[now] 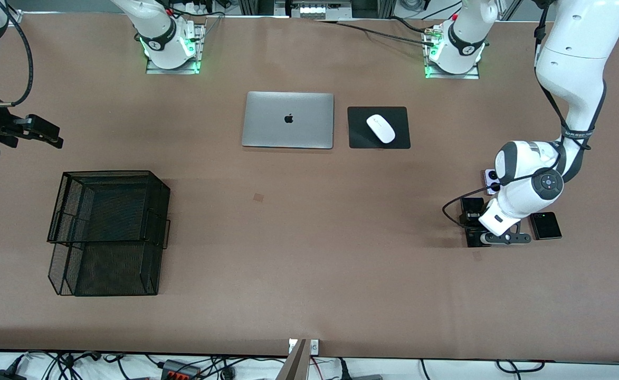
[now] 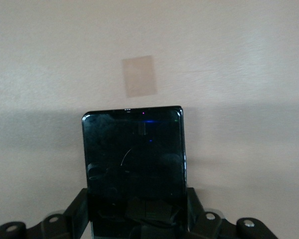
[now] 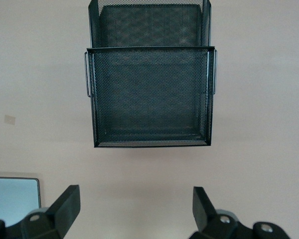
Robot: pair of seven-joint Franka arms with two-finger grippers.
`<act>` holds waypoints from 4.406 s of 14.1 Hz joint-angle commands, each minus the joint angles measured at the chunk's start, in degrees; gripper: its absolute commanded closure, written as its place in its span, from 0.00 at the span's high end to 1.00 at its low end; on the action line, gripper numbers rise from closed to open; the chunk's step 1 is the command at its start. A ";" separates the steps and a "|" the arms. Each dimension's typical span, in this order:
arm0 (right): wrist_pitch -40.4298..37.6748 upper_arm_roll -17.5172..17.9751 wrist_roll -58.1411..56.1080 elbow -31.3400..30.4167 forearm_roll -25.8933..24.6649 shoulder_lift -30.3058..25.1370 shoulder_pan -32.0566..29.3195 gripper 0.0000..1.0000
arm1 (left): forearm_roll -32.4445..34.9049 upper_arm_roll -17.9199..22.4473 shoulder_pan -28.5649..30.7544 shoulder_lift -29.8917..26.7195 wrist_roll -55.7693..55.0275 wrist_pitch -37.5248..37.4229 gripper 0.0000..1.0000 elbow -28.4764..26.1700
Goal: Place phones with both arms
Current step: 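Carry the black bar phone to the table center and release it, then reach the right gripper to the black phone while the left gripper reaches the lavender phone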
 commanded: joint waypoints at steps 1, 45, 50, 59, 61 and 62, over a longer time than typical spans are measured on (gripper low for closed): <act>-0.57 0.18 0.57 0.54 0.98 0.05 -0.03 1.00 | 1.06 -3.65 -0.25 -2.00 -0.81 -11.26 0.31 6.19; 18.92 0.26 1.16 0.10 7.48 18.41 20.35 1.00 | 13.10 -15.61 4.10 2.49 -14.03 -45.84 1.00 26.78; 29.04 0.18 17.05 0.10 7.13 24.29 28.87 1.00 | 13.18 -15.26 13.26 2.48 -9.87 -45.23 1.00 21.25; 39.69 0.00 46.43 3.78 -0.93 36.77 40.39 1.00 | 13.45 -15.70 23.03 -4.81 -2.66 -27.50 1.00 -1.85; 39.77 0.09 49.51 4.75 -3.41 38.71 41.89 1.00 | 13.45 -15.70 24.17 -5.60 -2.57 -22.23 1.00 -6.60; 39.78 0.09 50.22 5.80 -3.41 39.85 42.33 1.00 | 13.45 -15.61 24.18 -6.38 -2.57 -19.07 1.00 -9.15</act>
